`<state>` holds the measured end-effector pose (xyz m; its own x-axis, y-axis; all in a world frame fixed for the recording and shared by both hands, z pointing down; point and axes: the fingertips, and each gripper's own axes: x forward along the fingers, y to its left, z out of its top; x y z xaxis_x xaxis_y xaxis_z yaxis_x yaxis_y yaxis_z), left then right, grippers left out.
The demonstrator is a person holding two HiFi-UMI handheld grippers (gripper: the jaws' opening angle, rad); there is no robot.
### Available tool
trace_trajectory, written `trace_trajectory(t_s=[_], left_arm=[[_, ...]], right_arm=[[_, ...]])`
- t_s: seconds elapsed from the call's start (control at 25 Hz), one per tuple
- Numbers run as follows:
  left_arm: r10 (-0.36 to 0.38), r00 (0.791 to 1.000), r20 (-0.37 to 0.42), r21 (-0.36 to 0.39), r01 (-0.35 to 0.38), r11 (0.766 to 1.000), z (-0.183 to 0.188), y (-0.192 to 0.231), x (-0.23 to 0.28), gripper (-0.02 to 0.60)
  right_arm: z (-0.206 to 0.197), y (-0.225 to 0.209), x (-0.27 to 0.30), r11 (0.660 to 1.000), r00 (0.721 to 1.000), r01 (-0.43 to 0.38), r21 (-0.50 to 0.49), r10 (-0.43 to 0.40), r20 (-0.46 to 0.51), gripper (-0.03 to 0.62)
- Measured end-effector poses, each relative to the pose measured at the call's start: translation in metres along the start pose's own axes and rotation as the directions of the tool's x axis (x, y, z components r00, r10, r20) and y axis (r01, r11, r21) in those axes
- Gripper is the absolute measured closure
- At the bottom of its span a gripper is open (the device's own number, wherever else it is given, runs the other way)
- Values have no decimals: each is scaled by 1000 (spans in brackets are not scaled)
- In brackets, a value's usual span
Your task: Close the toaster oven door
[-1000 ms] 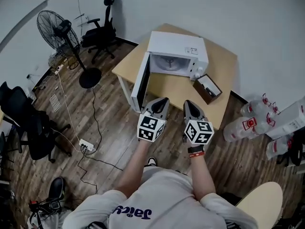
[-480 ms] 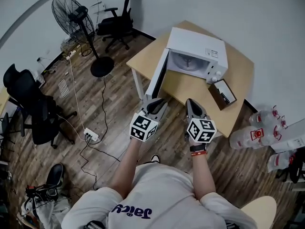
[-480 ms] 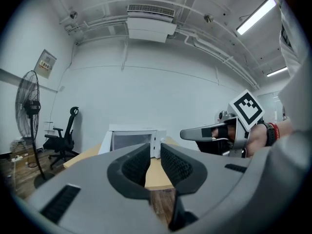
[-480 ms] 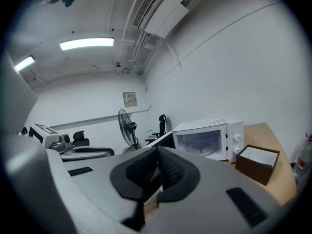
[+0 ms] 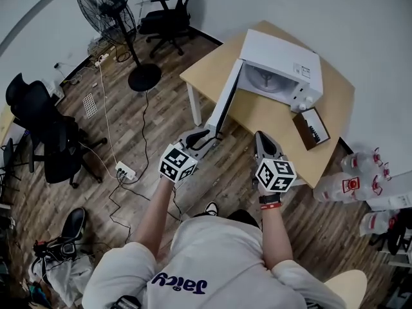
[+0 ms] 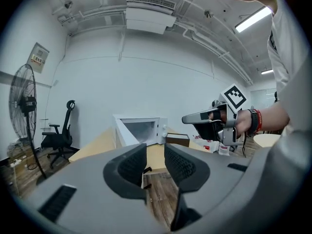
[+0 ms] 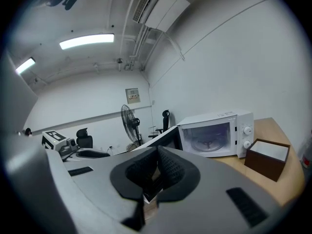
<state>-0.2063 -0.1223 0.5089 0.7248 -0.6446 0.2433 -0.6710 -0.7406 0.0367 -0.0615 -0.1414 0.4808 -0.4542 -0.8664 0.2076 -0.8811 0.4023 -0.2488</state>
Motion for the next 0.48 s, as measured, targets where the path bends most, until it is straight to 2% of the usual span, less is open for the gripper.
trace_trajectory(t_s=[0.2, 0.48], left_arm=[[-33, 999, -22, 4, 33, 999, -21, 26, 4, 432], [-92, 994, -57, 17, 93, 996, -43, 46, 17, 380]], right_arm=[[-11, 0, 9, 1000, 1000, 15, -5, -15, -23, 579], [-22, 13, 17, 1000, 999, -6, -23, 5, -50, 579]])
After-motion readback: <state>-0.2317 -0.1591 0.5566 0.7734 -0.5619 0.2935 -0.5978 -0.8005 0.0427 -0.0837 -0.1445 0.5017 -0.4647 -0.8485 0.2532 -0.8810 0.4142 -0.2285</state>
